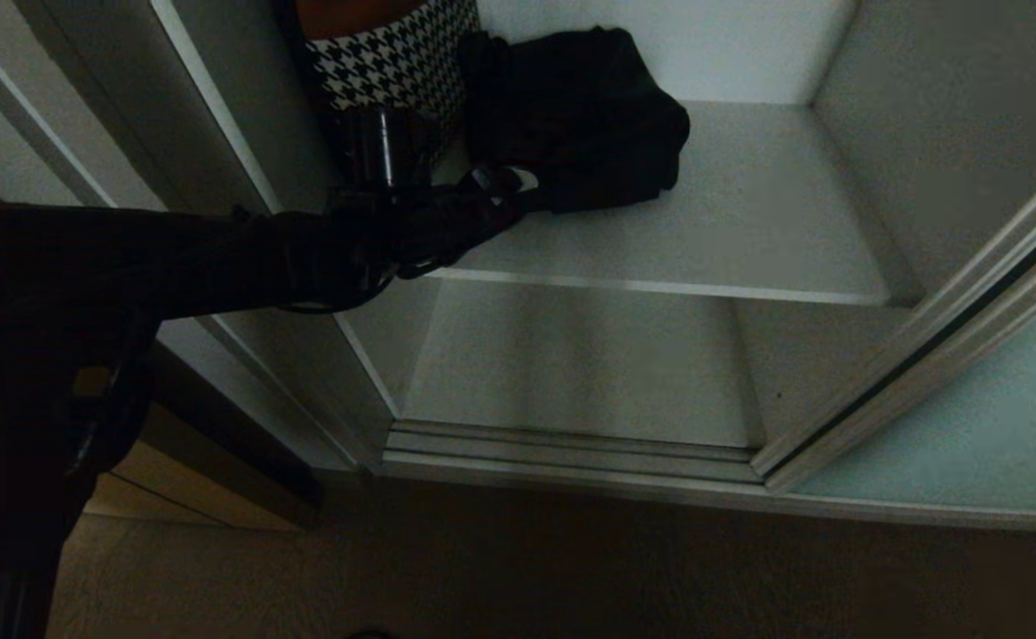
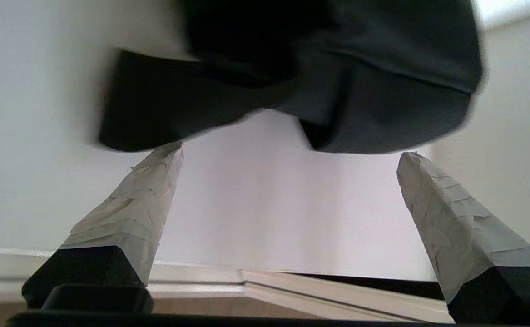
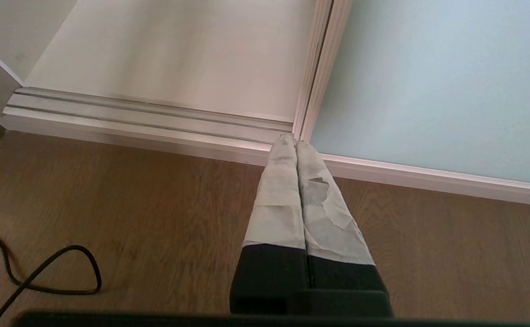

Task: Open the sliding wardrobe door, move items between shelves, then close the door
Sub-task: Place the bag on the lower shelf

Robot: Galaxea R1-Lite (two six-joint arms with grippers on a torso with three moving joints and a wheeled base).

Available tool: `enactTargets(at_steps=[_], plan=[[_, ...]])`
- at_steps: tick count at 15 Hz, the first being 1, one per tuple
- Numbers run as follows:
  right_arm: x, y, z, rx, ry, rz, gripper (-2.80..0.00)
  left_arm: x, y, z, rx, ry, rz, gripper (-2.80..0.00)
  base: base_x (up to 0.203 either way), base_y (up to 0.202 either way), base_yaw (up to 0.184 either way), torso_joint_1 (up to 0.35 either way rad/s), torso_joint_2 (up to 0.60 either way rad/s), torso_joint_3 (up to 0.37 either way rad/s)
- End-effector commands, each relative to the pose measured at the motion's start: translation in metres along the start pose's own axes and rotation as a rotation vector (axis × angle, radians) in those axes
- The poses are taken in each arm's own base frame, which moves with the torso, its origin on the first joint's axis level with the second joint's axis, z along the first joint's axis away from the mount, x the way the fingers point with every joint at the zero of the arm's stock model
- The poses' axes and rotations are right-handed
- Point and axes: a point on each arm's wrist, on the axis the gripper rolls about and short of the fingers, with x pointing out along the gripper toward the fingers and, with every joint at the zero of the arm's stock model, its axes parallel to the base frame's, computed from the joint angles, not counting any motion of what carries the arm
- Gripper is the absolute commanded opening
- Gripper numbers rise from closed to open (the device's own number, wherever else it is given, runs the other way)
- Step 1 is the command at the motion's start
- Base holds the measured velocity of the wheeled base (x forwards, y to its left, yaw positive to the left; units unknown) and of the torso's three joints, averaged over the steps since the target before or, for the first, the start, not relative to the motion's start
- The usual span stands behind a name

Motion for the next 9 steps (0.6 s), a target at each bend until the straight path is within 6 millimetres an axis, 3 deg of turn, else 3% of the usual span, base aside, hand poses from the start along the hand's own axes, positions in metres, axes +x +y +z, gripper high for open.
enactTargets(at_steps=[1, 9], plan=[[0.000, 0.000, 0.000, 0.000, -0.002, 0.000, -2.80, 0.003, -0.003, -0.005, -0.004, 0.005, -0.015, 0.00, 0.000, 0.000, 0.000, 0.000, 0.00, 0.000], [0.000, 0.000, 0.000, 0.000, -0.002, 0.000, -2.80, 0.013, 0.005, -0.019, -0.004, 0.022, -0.017, 0.00, 0.000, 0.000, 0.000, 0.000, 0.00, 0.000]])
